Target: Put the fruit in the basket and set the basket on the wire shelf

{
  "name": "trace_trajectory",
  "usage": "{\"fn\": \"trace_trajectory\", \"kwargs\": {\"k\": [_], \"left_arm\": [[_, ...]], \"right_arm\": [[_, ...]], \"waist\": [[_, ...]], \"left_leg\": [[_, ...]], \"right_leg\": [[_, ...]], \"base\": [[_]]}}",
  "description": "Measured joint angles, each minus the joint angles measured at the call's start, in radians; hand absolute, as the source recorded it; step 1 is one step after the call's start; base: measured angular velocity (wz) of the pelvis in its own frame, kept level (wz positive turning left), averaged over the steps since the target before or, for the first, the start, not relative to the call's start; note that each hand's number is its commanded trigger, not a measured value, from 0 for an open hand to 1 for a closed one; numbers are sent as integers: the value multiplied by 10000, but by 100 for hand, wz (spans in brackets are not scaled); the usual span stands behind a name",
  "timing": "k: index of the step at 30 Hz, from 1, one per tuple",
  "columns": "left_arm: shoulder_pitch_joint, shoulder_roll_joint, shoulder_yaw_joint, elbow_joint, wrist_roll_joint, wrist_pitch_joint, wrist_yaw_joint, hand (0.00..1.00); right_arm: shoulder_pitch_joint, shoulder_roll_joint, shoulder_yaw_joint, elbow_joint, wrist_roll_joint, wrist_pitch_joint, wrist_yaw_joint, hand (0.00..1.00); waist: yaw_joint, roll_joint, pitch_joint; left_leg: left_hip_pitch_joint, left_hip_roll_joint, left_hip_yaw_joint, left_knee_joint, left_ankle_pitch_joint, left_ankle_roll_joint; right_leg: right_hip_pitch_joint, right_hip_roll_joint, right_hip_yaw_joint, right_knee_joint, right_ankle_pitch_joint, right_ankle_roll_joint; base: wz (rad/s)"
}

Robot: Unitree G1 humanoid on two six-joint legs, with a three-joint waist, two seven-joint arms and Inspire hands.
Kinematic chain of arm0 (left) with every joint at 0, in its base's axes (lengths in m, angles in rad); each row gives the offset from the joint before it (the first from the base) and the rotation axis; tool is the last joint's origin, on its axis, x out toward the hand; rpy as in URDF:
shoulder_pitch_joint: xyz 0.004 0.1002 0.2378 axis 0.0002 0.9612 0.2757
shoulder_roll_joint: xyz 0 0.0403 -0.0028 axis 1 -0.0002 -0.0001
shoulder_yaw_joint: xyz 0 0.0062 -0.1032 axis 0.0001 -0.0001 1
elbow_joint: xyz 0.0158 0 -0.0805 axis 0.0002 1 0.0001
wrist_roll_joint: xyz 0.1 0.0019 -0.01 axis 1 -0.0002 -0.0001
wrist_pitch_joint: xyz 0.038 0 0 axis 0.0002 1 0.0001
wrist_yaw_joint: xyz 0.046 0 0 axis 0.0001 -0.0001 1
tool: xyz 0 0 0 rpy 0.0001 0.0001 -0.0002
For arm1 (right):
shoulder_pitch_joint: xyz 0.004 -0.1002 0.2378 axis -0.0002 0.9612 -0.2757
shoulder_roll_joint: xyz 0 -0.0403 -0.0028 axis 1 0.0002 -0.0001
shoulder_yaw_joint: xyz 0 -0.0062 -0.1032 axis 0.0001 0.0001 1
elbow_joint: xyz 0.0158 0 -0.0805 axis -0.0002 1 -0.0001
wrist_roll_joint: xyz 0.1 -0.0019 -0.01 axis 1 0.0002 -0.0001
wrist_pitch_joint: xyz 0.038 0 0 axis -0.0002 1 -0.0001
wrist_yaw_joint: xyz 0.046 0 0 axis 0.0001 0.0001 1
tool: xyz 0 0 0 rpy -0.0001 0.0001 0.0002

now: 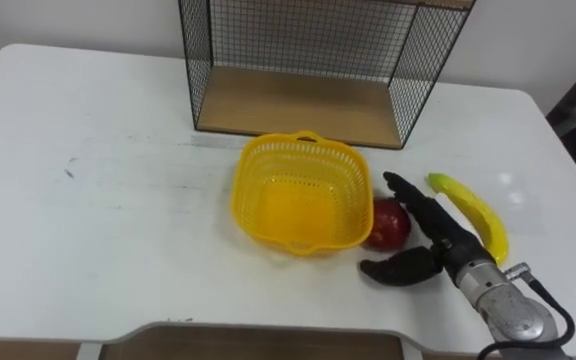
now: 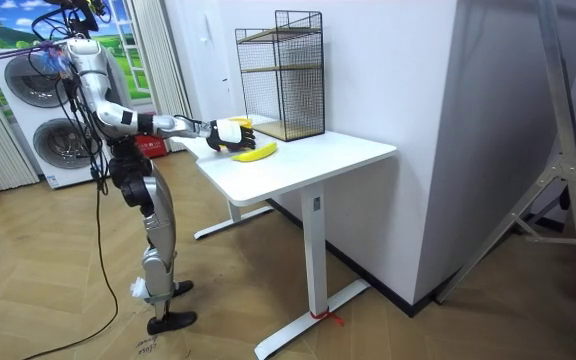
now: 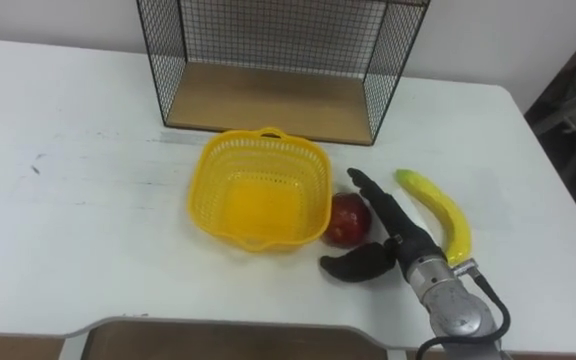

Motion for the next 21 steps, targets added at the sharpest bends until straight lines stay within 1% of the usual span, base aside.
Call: {"fn": "trace_trajectory", "kwargs": {"k": [1, 3, 6, 13, 21], "left_arm": [[2, -1, -1, 0, 0, 0, 0, 0], [11, -1, 0, 0, 0, 1, 0, 0], [29, -1, 4, 0, 0, 2, -1, 0], [40, -1, 4, 0, 13, 3, 0, 0], [43, -20, 2, 0, 3, 29, 25, 0]], "right_arm": [[-14, 0, -52, 34, 0, -17, -63, 100], [-192, -2, -291, 281, 0, -38, -184, 100], [-405, 1, -392, 601, 2, -82, -308, 100], [-467, 42, -416, 834, 65, -13, -270, 100], [-456, 236, -445, 1113, 944, -20, -291, 100]], "waist": [[1, 7, -7], [-30, 67, -62], [-67, 101, -83], [-117, 92, -80], [-180, 52, -68]], "left_leg": [[-7, -5, -12, 9, 1, 0], [-3, -9, -26, 34, 1, 0], [24, -11, -32, 40, 1, 0], [101, -14, -31, -19, 1, 1], [118, -19, -31, -18, 0, 1]], "right_leg": [[3, -3, -7, 1, 0, 0], [28, -4, -23, 0, 0, 0], [61, -2, -27, -3, 0, 0], [113, -4, -15, -3, 0, 0], [140, -7, -45, -14, -1, 1]], "base": [[11], [2], [1], [0], [0]]}}
